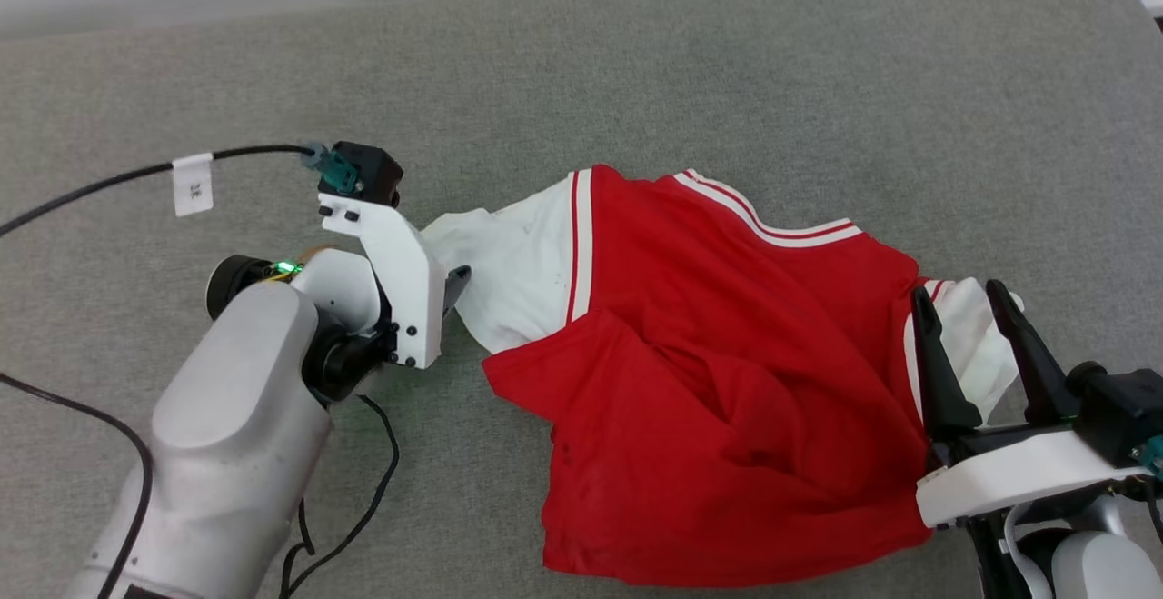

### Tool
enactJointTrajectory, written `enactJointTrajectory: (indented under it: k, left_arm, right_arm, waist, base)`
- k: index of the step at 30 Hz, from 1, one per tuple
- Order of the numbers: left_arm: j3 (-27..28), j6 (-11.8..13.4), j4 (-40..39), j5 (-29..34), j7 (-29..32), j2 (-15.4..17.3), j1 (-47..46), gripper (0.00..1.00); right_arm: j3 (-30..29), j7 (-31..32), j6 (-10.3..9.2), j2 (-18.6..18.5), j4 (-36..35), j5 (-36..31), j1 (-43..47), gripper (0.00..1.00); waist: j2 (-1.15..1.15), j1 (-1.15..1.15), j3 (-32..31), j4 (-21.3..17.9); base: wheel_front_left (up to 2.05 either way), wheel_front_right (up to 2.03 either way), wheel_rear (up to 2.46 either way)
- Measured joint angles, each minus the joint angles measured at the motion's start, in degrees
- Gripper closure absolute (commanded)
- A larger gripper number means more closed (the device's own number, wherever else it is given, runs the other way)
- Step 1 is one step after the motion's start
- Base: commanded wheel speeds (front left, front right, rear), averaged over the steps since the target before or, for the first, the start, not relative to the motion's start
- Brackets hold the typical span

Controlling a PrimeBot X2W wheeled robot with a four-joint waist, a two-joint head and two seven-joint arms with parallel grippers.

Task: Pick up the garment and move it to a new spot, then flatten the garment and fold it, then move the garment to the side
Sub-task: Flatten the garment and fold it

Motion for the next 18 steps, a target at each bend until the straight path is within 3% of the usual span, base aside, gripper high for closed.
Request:
enactJointTrajectory:
  k: [8,9,10,11,12,18]
  left_arm:
    - [-1.62,-0.26,8.84,-1.56,8.82,-1.85,-7.03,0.00]
    - [-1.83,-0.26,9.71,-1.59,9.57,-2.11,-7.56,0.08]
    - [-1.96,-0.27,10.44,-1.87,10.35,-2.33,-8.09,0.52]
    - [-1.99,-0.29,11.02,-2.05,10.60,-2.56,-8.37,0.69]
    - [-2.01,-0.33,11.57,-2.13,10.59,-2.79,-8.53,1.00]
    - [-3.22,-0.65,12.94,-0.78,2.81,-4.30,-7.10,1.00]
  right_arm:
    - [0.22,-1.13,0.00,0.01,1.99,0.96,-1.70,0.00]
    - [0.21,-1.19,0.00,0.01,2.20,1.00,-1.71,0.00]
    - [0.14,-1.20,0.00,0.01,2.35,1.00,-1.71,0.00]
    - [0.10,-1.31,0.00,0.01,2.49,1.03,-1.73,0.00]
    - [0.03,-1.35,0.00,0.00,2.65,1.10,-1.74,0.00]
    - [-0.98,-0.92,0.00,0.01,3.19,1.13,-1.60,0.00]
  waist:
    - [0.00,0.00,3.92,-1.69]
    - [0.00,-0.01,4.09,-1.83]
    - [0.00,-0.01,4.18,-1.93]
    - [0.00,-0.01,4.23,-2.00]
    - [0.00,-0.01,4.20,-2.04]
    - [0.00,-0.01,2.93,-1.69]
  base:
    - [0.00,0.00,0.00]
    - [0.00,0.00,0.00]
    - [0.00,0.00,0.00]
    - [0.00,0.00,0.00]
    - [0.00,0.00,0.00]
    - [0.00,0.00,0.00]
